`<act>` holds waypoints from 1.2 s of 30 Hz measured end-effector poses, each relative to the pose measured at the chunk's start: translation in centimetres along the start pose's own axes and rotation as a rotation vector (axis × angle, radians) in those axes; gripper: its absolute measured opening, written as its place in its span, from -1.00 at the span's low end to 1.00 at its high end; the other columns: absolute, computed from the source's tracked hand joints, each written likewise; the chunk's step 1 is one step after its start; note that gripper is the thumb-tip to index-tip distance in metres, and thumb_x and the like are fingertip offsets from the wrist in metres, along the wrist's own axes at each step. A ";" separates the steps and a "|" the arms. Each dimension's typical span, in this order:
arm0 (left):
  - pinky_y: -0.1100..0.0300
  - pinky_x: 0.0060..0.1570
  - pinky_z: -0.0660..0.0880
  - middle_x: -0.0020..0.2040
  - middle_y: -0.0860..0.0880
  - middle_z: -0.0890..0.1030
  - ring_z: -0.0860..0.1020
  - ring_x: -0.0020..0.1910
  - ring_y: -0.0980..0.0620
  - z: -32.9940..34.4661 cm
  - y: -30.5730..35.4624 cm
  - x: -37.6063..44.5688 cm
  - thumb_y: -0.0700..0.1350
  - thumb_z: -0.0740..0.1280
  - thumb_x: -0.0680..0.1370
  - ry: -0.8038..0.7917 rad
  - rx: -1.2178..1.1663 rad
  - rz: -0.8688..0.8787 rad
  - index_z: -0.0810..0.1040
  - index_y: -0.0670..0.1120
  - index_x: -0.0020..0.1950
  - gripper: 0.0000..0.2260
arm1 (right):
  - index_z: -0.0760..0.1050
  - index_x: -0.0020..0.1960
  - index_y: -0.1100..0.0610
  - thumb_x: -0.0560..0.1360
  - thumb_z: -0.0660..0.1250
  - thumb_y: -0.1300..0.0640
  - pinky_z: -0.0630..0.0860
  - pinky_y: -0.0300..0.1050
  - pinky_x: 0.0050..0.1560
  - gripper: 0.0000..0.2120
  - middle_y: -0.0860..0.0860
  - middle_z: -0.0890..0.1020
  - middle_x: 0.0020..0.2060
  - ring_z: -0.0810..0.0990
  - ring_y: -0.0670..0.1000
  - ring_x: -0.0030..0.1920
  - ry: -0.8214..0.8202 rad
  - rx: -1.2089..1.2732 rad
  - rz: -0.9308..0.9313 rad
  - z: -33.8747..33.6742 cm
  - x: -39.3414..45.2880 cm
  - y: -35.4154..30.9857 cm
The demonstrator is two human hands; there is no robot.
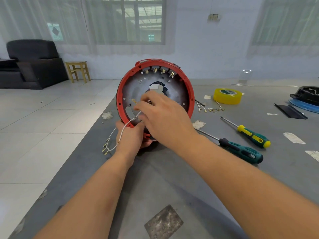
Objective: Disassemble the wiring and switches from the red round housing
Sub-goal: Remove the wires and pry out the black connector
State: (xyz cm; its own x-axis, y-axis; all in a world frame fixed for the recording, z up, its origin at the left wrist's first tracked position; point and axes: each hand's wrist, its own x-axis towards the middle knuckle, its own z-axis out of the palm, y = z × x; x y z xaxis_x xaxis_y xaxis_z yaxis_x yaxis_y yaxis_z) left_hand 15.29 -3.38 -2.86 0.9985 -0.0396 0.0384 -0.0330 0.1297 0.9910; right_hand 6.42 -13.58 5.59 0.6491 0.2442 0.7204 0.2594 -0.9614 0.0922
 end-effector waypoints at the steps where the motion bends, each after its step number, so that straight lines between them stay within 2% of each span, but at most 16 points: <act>1: 0.15 -0.43 0.54 -0.25 -0.25 0.63 0.61 -0.45 -0.12 0.0 0.0 0.0 -0.14 0.38 0.52 -0.008 0.002 -0.005 0.42 -0.19 0.34 -0.59 | 0.63 0.22 -0.02 0.63 0.28 0.09 0.52 0.01 -0.01 -0.77 -0.02 0.54 0.17 0.53 0.08 0.07 -0.037 -0.027 -0.036 0.3 0.6 0.2; 3: 0.15 -0.44 0.52 -0.24 -0.29 0.62 0.58 -0.46 -0.14 0.0 0.2 0.0 -0.18 0.34 0.54 -0.024 0.002 -0.007 0.42 -0.25 0.35 -0.60 | 0.63 0.19 -0.06 0.64 0.25 0.05 0.50 0.01 0.03 -0.78 -0.02 0.50 0.19 0.48 0.07 0.08 -0.109 -0.081 -0.096 0.7 1.4 0.4; 5: 0.15 -0.47 0.53 -0.26 -0.26 0.63 0.58 -0.49 -0.12 0.1 0.4 -0.3 -0.19 0.34 0.56 -0.010 0.003 0.000 0.38 -0.17 0.32 -0.66 | 0.63 0.13 -0.06 0.65 0.22 -0.01 0.47 0.03 0.03 -0.79 -0.01 0.48 0.18 0.45 0.07 0.08 -0.154 -0.110 -0.128 1.1 1.7 0.5; 9: 0.13 -0.43 0.56 -0.29 -0.21 0.66 0.62 -0.47 -0.10 0.1 0.6 -0.8 -0.18 0.36 0.55 -0.044 0.011 0.016 0.37 -0.12 0.29 -0.66 | 0.66 0.10 -0.04 0.66 0.21 -0.05 0.45 0.05 0.07 -0.75 0.01 0.52 0.14 0.45 0.09 0.08 -0.130 -0.040 -0.089 1.3 1.9 0.0; 13: 0.11 -0.41 0.57 -0.25 -0.21 0.71 0.62 -0.46 -0.16 0.0 1.4 -1.2 0.00 0.38 0.49 -0.100 0.011 -0.025 0.32 -0.04 0.32 -0.54 | 0.67 0.07 0.09 0.65 0.28 0.06 0.47 0.08 0.08 -0.79 0.05 0.58 0.01 0.49 0.11 0.04 -0.026 0.207 0.053 0.9 2.5 -0.3; 15: 0.13 -0.42 0.57 -0.26 -0.15 0.72 0.61 -0.47 -0.15 0.0 1.7 -1.4 0.09 0.39 0.50 -0.121 0.033 -0.044 0.22 0.08 0.45 -0.42 | 0.67 0.07 0.12 0.64 0.32 0.08 0.48 0.07 0.10 -0.82 0.03 0.60 0.00 0.51 0.09 0.05 0.027 0.337 0.127 0.8 3.1 -0.2; 18: 0.16 -0.43 0.57 -0.30 -0.04 0.73 0.65 -0.46 -0.12 -0.1 2.4 -1.5 0.21 0.38 0.54 -0.141 0.125 -0.057 -0.05 0.30 0.62 -0.21 | 0.66 0.06 0.07 0.63 0.34 0.07 0.50 -0.03 0.12 -0.86 -0.06 0.59 -0.01 0.52 0.01 0.04 0.064 0.481 0.251 0.7 4.3 -0.1; 20: 0.18 -0.43 0.57 -0.26 -0.05 0.75 0.65 -0.46 -0.11 -0.3 3.0 -1.6 0.29 0.35 0.50 -0.154 0.171 -0.078 -0.08 0.34 0.62 -0.17 | 0.66 0.04 0.06 0.62 0.36 0.09 0.46 -0.15 0.10 -0.89 -0.08 0.58 -0.06 0.52 -0.03 -0.02 0.099 0.564 0.324 0.4 5.2 0.2; 21: 0.18 -0.45 0.55 -0.20 -0.07 0.75 0.63 -0.48 -0.10 -0.3 3.3 -1.7 0.30 0.35 0.51 -0.159 0.177 -0.085 -0.02 0.34 0.62 -0.21 | 0.66 0.03 0.07 0.62 0.36 0.09 0.44 -0.22 0.06 -0.89 -0.08 0.58 -0.10 0.52 -0.05 -0.04 0.121 0.599 0.355 0.2 5.6 0.4; 23: 0.20 -0.48 0.51 -0.10 -0.10 0.73 0.59 -0.52 -0.08 -0.3 3.8 -1.7 0.27 0.34 0.59 -0.162 0.183 -0.097 0.20 0.25 0.55 -0.42 | 0.66 0.01 0.08 0.61 0.36 0.09 0.39 -0.27 -0.02 -0.89 -0.08 0.60 -0.12 0.54 -0.08 -0.07 0.161 0.633 0.412 -0.2 6.3 0.9; 27: 0.25 -0.55 0.44 -0.20 -0.07 0.64 0.51 -0.58 -0.02 -0.8 4.6 -1.5 0.18 0.27 0.65 -0.169 0.223 -0.165 0.40 0.18 0.32 -0.74 | 0.68 0.00 0.06 0.60 0.37 0.06 0.41 -0.31 -0.07 -0.87 -0.18 0.61 -0.21 0.55 -0.14 -0.12 0.213 0.659 0.554 -0.9 7.5 2.8; 29: 0.27 -0.57 0.41 -0.26 -0.03 0.63 0.50 -0.59 0.01 -1.4 4.9 -1.3 0.18 0.26 0.65 -0.189 0.240 -0.180 0.44 0.15 0.23 -0.80 | 0.68 -0.02 0.02 0.59 0.39 0.03 0.45 -0.30 -0.06 -0.88 -0.21 0.62 -0.23 0.57 -0.14 -0.13 0.213 0.692 0.651 -1.2 7.6 4.2; 32: 0.29 -0.59 0.40 -0.40 0.03 0.62 0.50 -0.58 0.05 -2.4 5.5 -1.1 0.16 0.26 0.65 -0.212 0.279 -0.193 0.48 0.12 0.14 -0.84 | 0.67 -0.06 -0.02 0.56 0.41 0.02 0.54 -0.15 0.06 -0.92 -0.17 0.65 -0.22 0.60 -0.10 -0.10 0.224 0.785 0.815 -1.4 6.9 6.5; 34: 0.30 -0.58 0.41 -0.38 0.01 0.62 0.50 -0.58 0.06 -2.9 5.9 -0.9 0.15 0.26 0.65 -0.202 0.312 -0.219 0.50 0.08 0.13 -0.82 | 0.69 -0.04 0.05 0.54 0.41 0.07 0.56 -0.04 0.12 -0.91 -0.13 0.63 -0.26 0.58 -0.07 -0.15 0.261 0.857 0.941 -1.4 5.9 7.9; 36: 0.31 -0.58 0.42 -0.32 -0.01 0.63 0.50 -0.59 0.06 -3.4 6.3 -0.7 0.13 0.26 0.65 -0.183 0.339 -0.233 0.52 0.04 0.12 -0.81 | 0.67 -0.05 0.08 0.55 0.39 0.11 0.60 -0.07 0.03 -0.91 -0.08 0.64 -0.24 0.57 -0.04 -0.18 0.278 0.972 1.059 -1.1 4.6 8.8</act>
State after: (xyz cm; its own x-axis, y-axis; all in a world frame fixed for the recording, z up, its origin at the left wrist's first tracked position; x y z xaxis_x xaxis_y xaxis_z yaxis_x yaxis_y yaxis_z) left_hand 14.55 0.83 2.93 0.9577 -0.2080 -0.1988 0.1486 -0.2340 0.9608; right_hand 10.88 -21.03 10.51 0.7124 -0.6469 0.2720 0.2021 -0.1819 -0.9623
